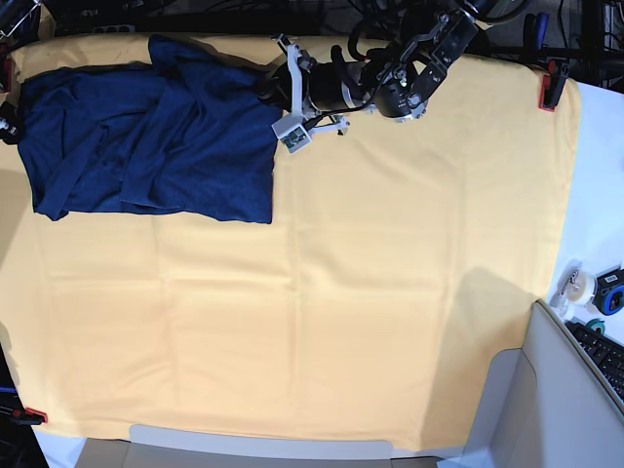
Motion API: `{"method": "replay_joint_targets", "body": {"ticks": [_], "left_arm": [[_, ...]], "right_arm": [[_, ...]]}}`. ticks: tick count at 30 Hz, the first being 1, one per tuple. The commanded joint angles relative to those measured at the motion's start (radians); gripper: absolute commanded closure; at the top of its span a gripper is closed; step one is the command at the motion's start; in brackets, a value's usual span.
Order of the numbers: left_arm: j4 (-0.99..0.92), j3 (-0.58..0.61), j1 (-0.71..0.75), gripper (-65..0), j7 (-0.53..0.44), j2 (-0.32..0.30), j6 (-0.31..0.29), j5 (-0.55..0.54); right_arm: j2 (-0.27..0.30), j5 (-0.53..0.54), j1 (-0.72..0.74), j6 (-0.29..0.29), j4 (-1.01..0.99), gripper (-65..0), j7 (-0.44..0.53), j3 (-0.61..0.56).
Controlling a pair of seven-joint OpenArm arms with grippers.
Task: Fold the T-shirt properly
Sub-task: 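Drag the shirt edge with the right gripper away from the left gripper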
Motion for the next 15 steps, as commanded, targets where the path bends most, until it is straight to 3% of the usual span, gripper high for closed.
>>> {"method": "replay_joint_targets", "body": {"ticks": [1, 8, 15], "left_arm": [[0.015, 0.000, -0.009, -6.4, -0.022, 0.001, -0.007, -0.016], [0.015, 0.000, -0.009, -6.4, -0.022, 0.001, -0.007, -0.016], [0.007, 0.000, -0.008, -6.4, -0.022, 0.001, -0.007, -0.016]], "right_arm": [[0.027, 0.005, 0.005, 0.005, 0.009, -16.8, 0.006, 0.005], [0.019, 0.007, 0.009, 0.005, 0.009, -17.4, 0.006, 0.007], [0.018, 0.010, 0.020, 0.005, 0.008, -31.5, 0.003, 0.005]]}}
